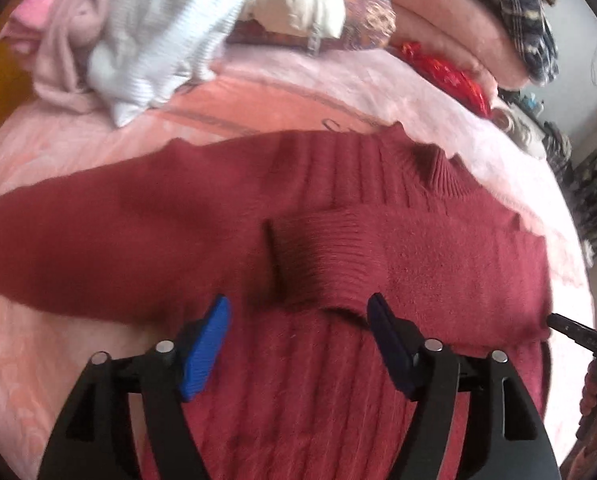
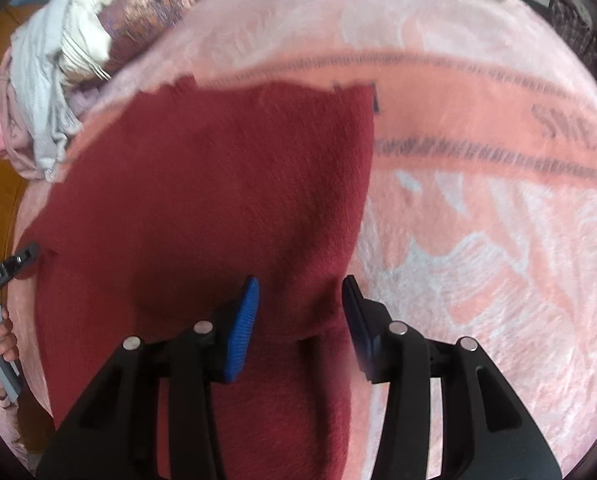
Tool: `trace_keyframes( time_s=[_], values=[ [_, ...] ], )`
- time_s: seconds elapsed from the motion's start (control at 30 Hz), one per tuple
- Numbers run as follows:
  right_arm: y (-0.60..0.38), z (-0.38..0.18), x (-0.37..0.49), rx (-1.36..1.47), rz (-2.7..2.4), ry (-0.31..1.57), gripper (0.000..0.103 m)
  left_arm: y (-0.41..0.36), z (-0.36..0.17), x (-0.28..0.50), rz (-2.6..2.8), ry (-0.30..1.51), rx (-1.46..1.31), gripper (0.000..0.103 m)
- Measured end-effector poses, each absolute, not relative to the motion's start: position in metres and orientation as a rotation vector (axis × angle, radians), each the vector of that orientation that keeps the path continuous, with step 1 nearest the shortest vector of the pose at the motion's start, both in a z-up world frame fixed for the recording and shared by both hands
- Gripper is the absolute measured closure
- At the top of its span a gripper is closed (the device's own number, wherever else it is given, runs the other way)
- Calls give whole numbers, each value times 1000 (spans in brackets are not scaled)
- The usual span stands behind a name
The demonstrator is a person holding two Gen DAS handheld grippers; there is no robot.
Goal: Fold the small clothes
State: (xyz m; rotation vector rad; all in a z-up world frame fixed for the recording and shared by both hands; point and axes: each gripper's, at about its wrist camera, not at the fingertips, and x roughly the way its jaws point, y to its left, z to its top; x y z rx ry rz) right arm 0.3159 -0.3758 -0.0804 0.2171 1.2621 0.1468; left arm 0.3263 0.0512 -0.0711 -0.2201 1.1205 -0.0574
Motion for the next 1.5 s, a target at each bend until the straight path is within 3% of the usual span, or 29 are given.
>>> trace_keyframes(
  time_s=[0.2, 0.47, 0.57, 0.63, 0.73, 0.8, 0.87, 0.9, 0.93, 0.97, 1.0, 1.03, 1.27, 1.5],
  values=[
    [-344, -65, 314, 216, 251, 1233, 59, 56, -84, 318, -92, 1217, -379, 30],
    [-310, -91, 327, 162, 254, 1284, 59, 33, -105, 343, -143, 1245, -470, 31],
    [-316, -100, 327, 171, 241, 1298, 60, 34, -113, 355, -123, 1231, -473, 52],
    [-321, -103, 326, 187, 246, 1301, 61, 36, -115, 361, -107, 1209, -482, 76],
    [-328, -104, 325, 211, 260, 1300, 61, 35, -108, 364, -116, 1162, -461, 91],
    [-333, -104, 322, 224, 264, 1300, 61, 26, -87, 355, -145, 1053, -382, 92],
    [-337, -105, 320, 230, 268, 1300, 61, 2, -57, 336, -204, 905, -149, 90],
    [-337, -105, 319, 231, 267, 1300, 61, -2, -52, 332, -204, 884, -96, 80],
    [-337, -105, 318, 231, 267, 1299, 61, -6, -50, 326, -184, 862, -29, 60],
    [-337, -104, 318, 229, 266, 1299, 61, -5, -52, 324, -138, 853, 32, 47],
    [-336, -104, 317, 222, 266, 1299, 61, -1, -57, 324, -84, 853, 77, 24],
    [-335, -103, 317, 218, 265, 1300, 61, 3, -62, 325, -43, 861, 104, 16],
    [-335, -99, 321, 244, 266, 1303, 59, 56, -89, 332, 44, 1016, -30, 21],
    [-325, -109, 326, 189, 225, 1313, 59, 13, -98, 340, -24, 1038, 60, 22]
  ],
)
